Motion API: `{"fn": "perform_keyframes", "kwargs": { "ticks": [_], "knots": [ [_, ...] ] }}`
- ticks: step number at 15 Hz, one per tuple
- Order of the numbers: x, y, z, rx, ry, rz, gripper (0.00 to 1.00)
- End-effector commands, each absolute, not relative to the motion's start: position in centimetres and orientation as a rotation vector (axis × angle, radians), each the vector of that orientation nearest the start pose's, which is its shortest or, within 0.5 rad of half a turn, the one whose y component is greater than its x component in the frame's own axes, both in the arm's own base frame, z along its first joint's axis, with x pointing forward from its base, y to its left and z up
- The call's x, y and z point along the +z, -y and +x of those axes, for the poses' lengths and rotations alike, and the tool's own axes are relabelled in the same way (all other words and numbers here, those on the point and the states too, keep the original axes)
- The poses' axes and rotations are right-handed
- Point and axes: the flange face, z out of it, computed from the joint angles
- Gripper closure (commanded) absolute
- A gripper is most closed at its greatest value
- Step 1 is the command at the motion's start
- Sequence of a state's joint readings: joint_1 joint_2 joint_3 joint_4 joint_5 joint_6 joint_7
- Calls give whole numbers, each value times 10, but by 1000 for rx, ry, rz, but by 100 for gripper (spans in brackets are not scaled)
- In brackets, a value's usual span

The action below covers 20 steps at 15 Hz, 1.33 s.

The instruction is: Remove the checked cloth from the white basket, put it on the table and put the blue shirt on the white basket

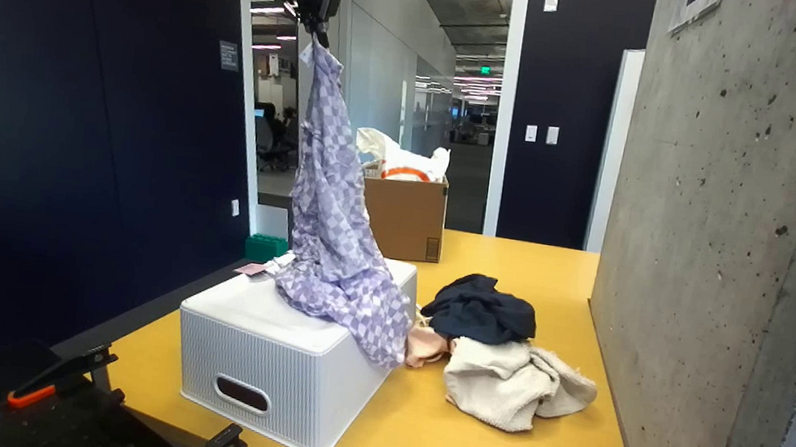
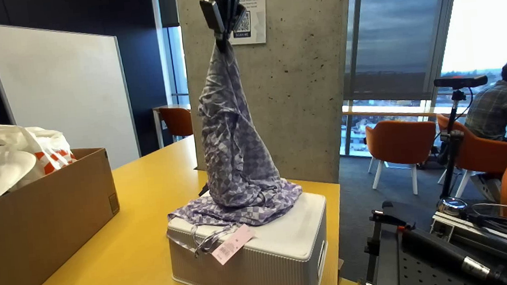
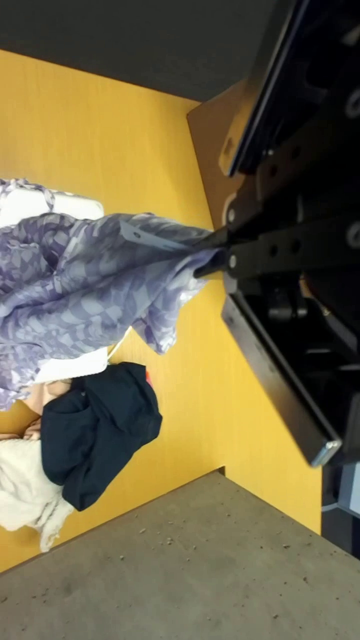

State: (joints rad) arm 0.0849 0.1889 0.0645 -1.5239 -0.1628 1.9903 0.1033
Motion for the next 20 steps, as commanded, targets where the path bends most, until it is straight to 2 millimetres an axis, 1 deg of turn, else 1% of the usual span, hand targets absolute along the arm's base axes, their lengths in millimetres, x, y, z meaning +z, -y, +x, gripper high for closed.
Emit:
{"fn": "perform_keyframes", "kwargs": {
  "ticks": [1,3,5,8,11,13,16,19,20],
  "knots": [
    [539,-82,638,-381,181,-3166,99],
    [505,-84,634,-300,208,-3149,99],
    [472,-77,634,-236,214,-3141,99],
    [423,-53,635,-146,185,-3147,99],
    [386,-23,635,-86,140,-3152,99],
    [358,-7,636,-42,118,-3168,99],
    [318,-1,639,36,116,-3170,99],
    [279,-6,644,75,138,-3163,99],
    [270,-5,645,80,139,-3164,99]
  ]
}}
